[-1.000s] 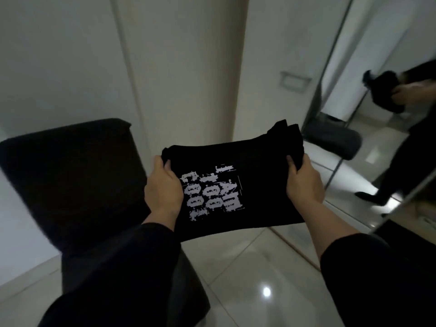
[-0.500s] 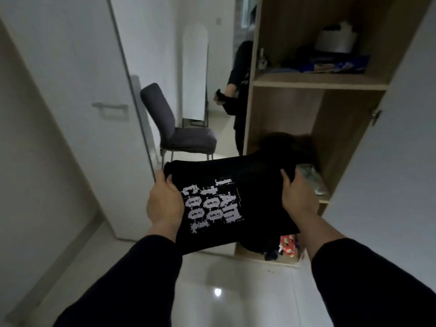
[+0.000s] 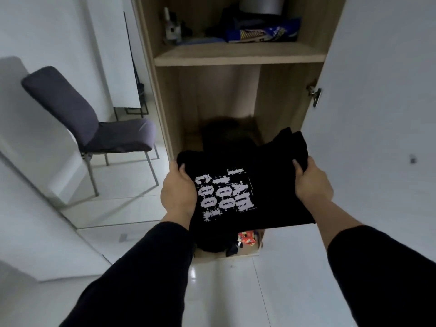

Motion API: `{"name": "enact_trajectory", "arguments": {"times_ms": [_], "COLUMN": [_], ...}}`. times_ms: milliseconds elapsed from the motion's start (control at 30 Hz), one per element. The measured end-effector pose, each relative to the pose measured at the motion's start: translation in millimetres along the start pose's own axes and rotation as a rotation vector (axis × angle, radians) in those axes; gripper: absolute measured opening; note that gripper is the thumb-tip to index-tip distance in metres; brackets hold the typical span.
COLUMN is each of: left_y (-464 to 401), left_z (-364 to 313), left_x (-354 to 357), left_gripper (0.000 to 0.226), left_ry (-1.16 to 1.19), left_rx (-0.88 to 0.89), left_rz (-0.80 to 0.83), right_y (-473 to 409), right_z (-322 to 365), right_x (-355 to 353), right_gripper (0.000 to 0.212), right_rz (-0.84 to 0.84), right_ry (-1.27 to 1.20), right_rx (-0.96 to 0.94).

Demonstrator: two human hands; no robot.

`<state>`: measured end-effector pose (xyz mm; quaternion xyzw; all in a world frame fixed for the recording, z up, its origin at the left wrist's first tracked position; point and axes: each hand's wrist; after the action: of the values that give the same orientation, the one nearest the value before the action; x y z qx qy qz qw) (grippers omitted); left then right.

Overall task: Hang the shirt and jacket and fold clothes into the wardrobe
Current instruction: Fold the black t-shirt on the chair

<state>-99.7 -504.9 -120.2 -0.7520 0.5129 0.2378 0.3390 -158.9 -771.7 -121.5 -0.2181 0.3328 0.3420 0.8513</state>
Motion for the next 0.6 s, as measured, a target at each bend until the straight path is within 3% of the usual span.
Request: {"name": "enact_trajectory", "arguments": {"times_ms": [300, 600], "left_y": [-101.6, -191.9], "left_z": [-1.2, 44.1], "left_x": [127.8, 266.9], "left_gripper": [0.025, 0.031], "left_ry": [-0.014, -0.086], "left_rx": [-0.019, -0.046], "left_rz": [0.169, 0.187], "right_y": [-114.4, -221.9], "right_z": [-20.2, -65.8], "right_x": [89.7, 231.4], "right_gripper": [0.046, 0.052], "right_rz": [0.067, 0.172], "right_ry": [0.032, 0.024], "right_rx": [0.099, 0.189]}}
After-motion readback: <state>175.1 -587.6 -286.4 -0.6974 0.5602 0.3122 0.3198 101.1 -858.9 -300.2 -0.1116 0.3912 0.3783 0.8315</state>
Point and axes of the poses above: each hand's wrist, its own y-axis away from the middle knuckle, its own x-axis out of the palm, z = x × y, and after that the axes turned 7 degrees about -y, right-handed
